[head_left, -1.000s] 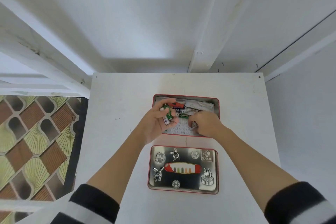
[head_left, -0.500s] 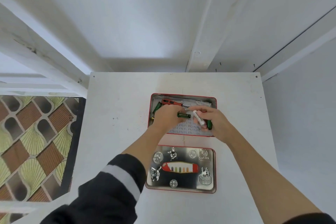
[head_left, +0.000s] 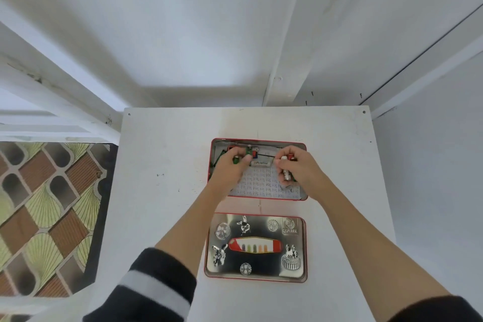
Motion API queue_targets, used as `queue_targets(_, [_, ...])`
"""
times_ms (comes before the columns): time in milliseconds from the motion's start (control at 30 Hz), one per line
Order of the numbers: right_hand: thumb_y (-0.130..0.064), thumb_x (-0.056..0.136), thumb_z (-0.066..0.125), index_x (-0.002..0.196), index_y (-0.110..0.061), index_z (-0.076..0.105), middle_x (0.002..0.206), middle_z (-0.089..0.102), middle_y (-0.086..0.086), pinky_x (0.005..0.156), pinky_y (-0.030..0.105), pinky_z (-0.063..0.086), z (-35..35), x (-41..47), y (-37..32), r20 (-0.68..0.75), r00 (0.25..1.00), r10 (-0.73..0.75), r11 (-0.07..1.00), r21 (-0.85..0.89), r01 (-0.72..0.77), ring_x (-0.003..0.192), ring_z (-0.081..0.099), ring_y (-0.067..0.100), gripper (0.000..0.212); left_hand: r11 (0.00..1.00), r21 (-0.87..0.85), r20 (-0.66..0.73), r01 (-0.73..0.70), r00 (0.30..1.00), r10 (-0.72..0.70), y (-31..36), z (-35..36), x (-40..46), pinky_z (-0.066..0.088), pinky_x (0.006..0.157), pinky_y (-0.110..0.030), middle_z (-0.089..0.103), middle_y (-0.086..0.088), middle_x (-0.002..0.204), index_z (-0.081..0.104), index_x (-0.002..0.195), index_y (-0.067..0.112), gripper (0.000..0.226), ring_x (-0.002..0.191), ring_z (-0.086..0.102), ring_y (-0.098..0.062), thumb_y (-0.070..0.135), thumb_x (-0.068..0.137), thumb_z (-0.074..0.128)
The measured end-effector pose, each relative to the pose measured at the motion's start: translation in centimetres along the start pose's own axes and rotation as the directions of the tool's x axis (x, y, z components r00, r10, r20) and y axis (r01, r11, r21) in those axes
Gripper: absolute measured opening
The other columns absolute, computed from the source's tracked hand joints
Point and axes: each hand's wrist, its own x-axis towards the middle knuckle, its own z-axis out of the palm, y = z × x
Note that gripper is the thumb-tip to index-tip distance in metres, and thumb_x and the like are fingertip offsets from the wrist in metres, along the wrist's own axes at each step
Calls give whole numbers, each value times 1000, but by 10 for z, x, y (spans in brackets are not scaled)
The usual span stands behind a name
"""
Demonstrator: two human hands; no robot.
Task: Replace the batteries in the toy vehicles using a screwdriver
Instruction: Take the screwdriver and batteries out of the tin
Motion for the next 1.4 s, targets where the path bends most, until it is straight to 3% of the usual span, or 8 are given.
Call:
queue_targets(67, [-6,86,62,79,-14,54,62,55,6,46,27,39,6,8,6,-43,996,-80,956,-286,64,42,46,15,13,940,-327,101,99,992,-70,3,-9,-13,30,48,-17,43,0,63,54,90,13,15,53,34,-10,13,103,45])
queue_targets(167, [-23,83,68,85,-24,62,85,64,-3,61,26,41,18,20,11,-5,968,-250,646,-745,164,70,56,15,7,888,-440,174,134,983,-62,4,-15,-24,38,53,-20,58,-5,76,55,97,7,14,63,48,-12,9,103,42])
queue_targets(400, [-32,91,54,108,-22,60,104,65,2,63,24,37,33,29,18,155,950,-272,161,-966,203,96,60,21,21,744,-656,220,128,975,26,-4,-25,-33,43,61,-26,59,-10,76,59,121,11,37,72,57,-19,-6,97,37])
queue_targets(567, [-31,85,65,94,-21,65,100,56,-2,65,26,38,23,27,26,105,965,-240,471,-857,211,84,51,14,14,671,-728,166,137,986,-22,2,-27,-32,48,56,-26,61,-10,79,57,102,9,18,67,58,-21,8,100,39])
queue_targets(700, [-18,89,62,93,-10,62,74,58,3,44,19,39,16,7,16,74,996,-44,978,-201,58,47,48,9,9,815,-562,67,145,989,-130,4,-22,-24,39,46,-22,52,-5,68,51,84,11,16,52,49,-15,17,98,53])
queue_targets(833, [-7,95,45,110,-10,61,72,59,8,43,21,36,8,-1,8,228,974,-1,958,279,-65,50,46,13,22,996,-73,-80,48,995,-54,5,-18,-13,34,44,-17,54,4,62,51,78,9,23,48,45,-8,17,89,70])
queue_targets(967, [-1,85,45,106,-7,59,69,57,7,42,22,37,4,-3,2,292,956,-37,910,406,-89,56,51,17,26,819,570,-105,-74,981,161,-5,-8,-7,45,70,-23,69,-1,105,69,104,13,14,82,58,-18,16,90,68])
queue_targets(1400, [5,85,57,75,-8,55,57,49,8,36,18,33,13,2,3,137,990,-34,971,240,0,40,45,16,16,646,763,-151,15,976,156,-15,3,9,41,65,-29,66,-9,102,61,106,5,15,87,61,-24,16,96,58])
